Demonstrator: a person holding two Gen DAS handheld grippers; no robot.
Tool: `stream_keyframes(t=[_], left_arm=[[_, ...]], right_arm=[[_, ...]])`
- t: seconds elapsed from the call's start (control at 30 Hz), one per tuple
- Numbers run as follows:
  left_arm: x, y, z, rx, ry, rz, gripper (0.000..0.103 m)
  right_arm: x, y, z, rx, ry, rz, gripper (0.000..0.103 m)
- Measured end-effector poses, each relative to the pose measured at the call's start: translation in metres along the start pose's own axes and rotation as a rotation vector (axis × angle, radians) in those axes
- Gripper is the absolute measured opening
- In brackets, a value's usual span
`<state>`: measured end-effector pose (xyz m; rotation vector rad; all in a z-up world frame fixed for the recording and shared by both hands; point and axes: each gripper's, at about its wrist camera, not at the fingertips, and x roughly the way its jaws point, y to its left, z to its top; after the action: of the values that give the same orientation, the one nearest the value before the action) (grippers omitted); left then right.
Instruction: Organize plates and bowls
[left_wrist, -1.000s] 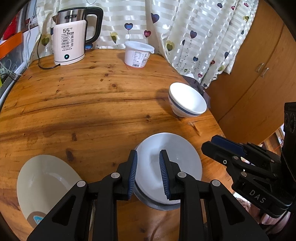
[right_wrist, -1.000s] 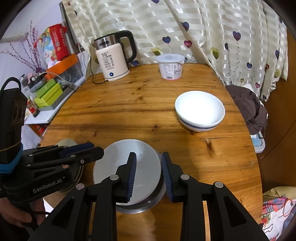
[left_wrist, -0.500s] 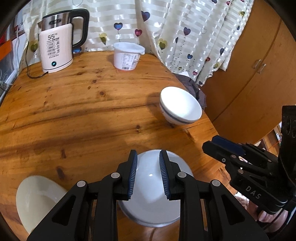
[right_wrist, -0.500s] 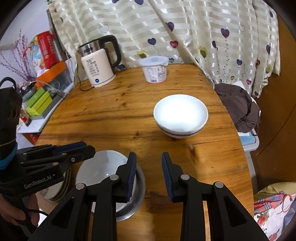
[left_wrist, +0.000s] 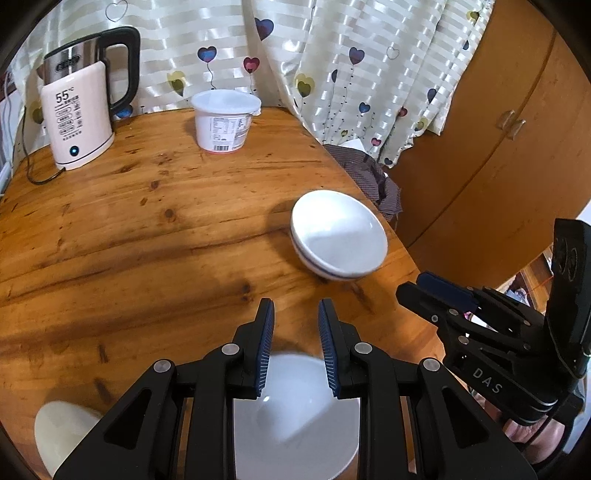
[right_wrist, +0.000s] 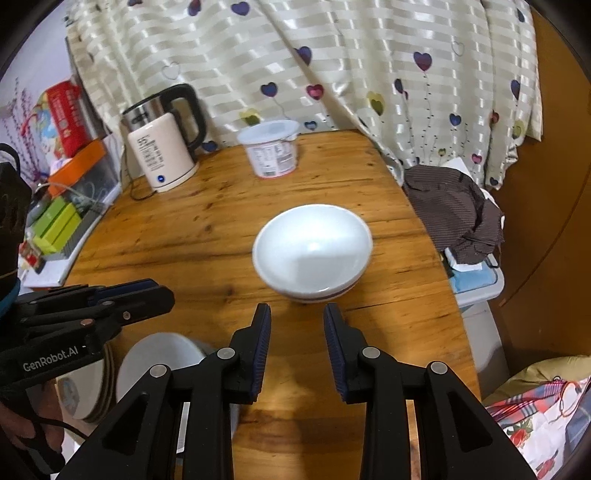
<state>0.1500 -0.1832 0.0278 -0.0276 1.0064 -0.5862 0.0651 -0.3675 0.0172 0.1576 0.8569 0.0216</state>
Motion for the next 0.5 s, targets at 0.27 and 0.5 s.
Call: stream_keyframes(t=[0.27,0.5], left_arm=[[0.022,-0.001,0.021,-0.01,0.032,-0.02,0.026],[0.044,-0.005,0.037,-0.016,0.066,-0.042,0.026]], right_arm=[[0.016,-0.021,0.011,0.039,0.012,-0.018,0.031],[0.034,-0.036,0.021,0.073,0.029,-0.026,0.031]])
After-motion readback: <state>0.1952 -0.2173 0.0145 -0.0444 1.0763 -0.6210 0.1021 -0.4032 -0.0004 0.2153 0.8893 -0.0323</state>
